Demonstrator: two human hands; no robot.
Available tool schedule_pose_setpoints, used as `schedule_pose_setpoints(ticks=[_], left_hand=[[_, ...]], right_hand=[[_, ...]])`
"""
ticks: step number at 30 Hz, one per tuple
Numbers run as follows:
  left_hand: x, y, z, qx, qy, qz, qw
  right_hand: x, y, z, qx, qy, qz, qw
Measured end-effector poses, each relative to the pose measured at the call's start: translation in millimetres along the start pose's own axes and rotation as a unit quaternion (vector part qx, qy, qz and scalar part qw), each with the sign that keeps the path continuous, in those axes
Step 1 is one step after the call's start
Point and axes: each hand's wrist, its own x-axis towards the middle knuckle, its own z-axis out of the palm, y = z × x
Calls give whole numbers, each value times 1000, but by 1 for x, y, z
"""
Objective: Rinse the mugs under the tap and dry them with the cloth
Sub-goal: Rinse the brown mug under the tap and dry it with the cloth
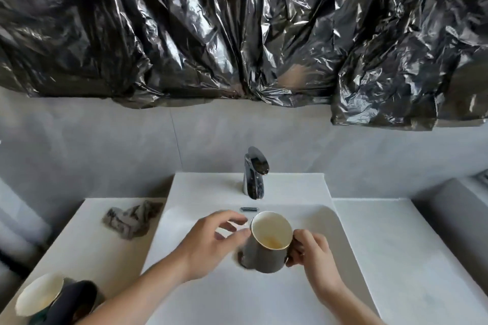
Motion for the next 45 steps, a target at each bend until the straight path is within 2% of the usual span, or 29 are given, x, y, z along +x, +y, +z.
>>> schedule_pose_setpoints(ticks=[4, 6, 11, 14, 16, 20, 25, 32, 36, 39, 42, 45], left_hand=[[41, -68, 24, 35, 109, 64, 991], [52, -98, 39, 39, 135, 87, 986], [60, -142, 59, 106, 100, 91, 985], [57, -138, 58, 109, 135, 90, 981], [52, -135, 59, 150, 140, 87, 975], [44, -125, 64, 302, 158, 93, 936], [45, -127, 68, 397, 139, 105, 901], [45, -125, 55, 355, 217, 120, 902], [49, -112, 44, 251, 283, 153, 913], [60, -83, 31, 208, 318, 208, 901], [74, -37, 17, 222, 337, 246, 881], [87, 5, 14, 285, 318, 249, 869]], right_hand=[[33, 40, 3, 10, 25, -53, 998], [43, 57, 2, 12, 22, -73, 997], [53, 87, 4, -1, -10, -87, 996], [51, 94, 4, -5, -15, -77, 997], [50, 93, 4, -36, -21, -80, 996], [43, 88, 3, -72, -13, -92, 993], [35, 83, -7, -108, 3, -97, 989], [37, 80, -7, -72, -14, -111, 991], [50, 68, 1, -55, 19, -102, 993], [66, 47, 11, -37, 49, -71, 996], [76, 38, 23, -14, 69, -59, 996], [74, 48, 31, -5, 75, -81, 994]])
